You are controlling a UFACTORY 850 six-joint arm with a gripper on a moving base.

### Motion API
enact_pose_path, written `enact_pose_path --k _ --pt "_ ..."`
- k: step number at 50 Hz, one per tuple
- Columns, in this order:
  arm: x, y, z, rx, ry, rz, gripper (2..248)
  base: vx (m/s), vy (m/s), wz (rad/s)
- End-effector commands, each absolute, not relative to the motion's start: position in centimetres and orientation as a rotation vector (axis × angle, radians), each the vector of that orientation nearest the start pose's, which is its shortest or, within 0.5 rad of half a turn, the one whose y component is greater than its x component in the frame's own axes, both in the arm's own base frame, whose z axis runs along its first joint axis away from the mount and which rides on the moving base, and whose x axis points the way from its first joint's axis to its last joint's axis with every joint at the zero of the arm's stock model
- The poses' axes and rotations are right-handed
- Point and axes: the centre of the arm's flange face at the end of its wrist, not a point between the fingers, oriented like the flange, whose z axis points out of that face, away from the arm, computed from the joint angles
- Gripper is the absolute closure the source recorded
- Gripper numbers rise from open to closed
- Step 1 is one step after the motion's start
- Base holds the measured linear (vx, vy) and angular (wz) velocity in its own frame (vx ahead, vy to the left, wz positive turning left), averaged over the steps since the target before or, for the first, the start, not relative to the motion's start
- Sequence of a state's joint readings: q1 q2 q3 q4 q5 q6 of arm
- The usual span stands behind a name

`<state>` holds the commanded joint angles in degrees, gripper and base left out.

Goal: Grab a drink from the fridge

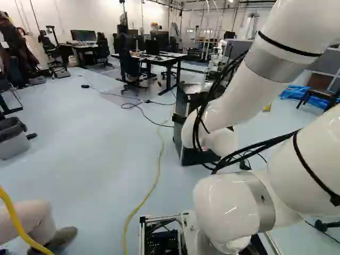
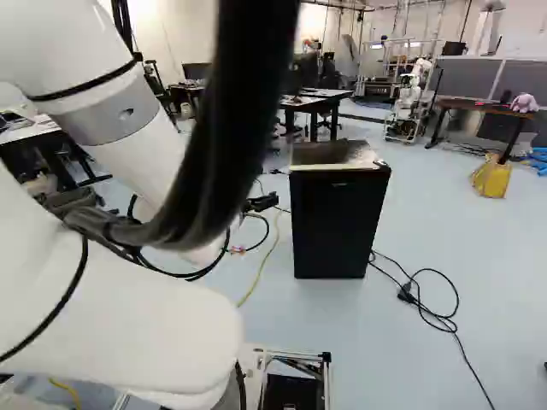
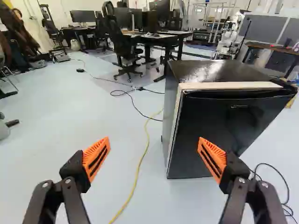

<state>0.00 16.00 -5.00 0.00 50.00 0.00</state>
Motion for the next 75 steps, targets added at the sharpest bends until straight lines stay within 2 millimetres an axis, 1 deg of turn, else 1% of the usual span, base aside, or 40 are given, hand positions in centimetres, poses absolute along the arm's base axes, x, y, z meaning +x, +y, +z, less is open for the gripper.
enact_pose_path --k 75 --pt "27.03 0.00 36.56 -2.558 0.000 -1.824 3 0.002 -0.001 -0.011"
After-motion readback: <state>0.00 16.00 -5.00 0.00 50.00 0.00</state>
